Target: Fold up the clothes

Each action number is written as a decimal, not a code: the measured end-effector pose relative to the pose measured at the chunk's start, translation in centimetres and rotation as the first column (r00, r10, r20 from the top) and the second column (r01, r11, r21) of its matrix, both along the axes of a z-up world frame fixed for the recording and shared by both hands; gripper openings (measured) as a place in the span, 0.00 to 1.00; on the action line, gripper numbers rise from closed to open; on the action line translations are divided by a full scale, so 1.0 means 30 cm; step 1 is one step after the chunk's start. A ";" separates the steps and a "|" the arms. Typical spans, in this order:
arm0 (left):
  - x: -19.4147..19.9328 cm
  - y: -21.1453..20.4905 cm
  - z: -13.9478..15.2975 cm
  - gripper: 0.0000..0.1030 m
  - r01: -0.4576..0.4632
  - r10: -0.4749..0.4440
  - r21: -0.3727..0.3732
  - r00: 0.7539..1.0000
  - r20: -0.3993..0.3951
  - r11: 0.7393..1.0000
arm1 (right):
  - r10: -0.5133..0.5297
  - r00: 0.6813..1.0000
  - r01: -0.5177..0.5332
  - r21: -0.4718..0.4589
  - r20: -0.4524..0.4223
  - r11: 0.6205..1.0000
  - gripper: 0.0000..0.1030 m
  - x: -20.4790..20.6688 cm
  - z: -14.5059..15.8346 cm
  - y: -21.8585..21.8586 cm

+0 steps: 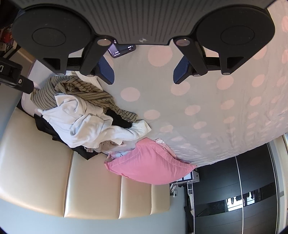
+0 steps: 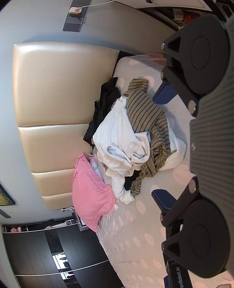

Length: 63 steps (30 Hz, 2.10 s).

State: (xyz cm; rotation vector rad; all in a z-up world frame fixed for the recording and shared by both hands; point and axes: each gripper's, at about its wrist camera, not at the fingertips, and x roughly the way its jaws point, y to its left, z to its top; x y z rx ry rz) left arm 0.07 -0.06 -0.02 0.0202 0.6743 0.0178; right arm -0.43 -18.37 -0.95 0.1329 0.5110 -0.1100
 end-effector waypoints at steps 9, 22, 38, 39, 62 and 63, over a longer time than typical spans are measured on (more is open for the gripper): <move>0.000 -0.011 -0.002 0.69 -0.007 0.007 -0.016 1.000 0.013 1.000 | 0.003 1.000 -0.003 -0.010 -0.007 1.000 0.98 0.005 -0.005 0.007; -0.002 -0.013 -0.008 0.69 -0.012 0.012 -0.020 1.000 0.004 1.000 | -0.001 1.000 0.001 0.000 0.005 1.000 0.98 -0.007 0.002 -0.003; -0.002 -0.023 -0.008 0.69 -0.010 0.010 -0.015 1.000 -0.010 1.000 | -0.005 1.000 0.005 0.000 0.005 1.000 0.98 -0.010 0.004 0.002; -0.002 -0.024 -0.008 0.69 -0.010 0.010 -0.014 1.000 -0.011 1.000 | -0.005 1.000 0.005 0.001 0.005 1.000 0.98 -0.010 0.004 0.000; 0.002 -0.033 -0.015 0.69 -0.013 0.013 -0.015 1.000 -0.020 1.000 | -0.009 1.000 0.009 0.007 0.000 1.000 0.98 -0.003 0.001 -0.006; 0.001 -0.033 -0.015 0.69 -0.013 0.013 -0.015 1.000 -0.020 1.000 | -0.008 1.000 0.008 0.007 0.000 1.000 0.98 -0.003 0.001 -0.006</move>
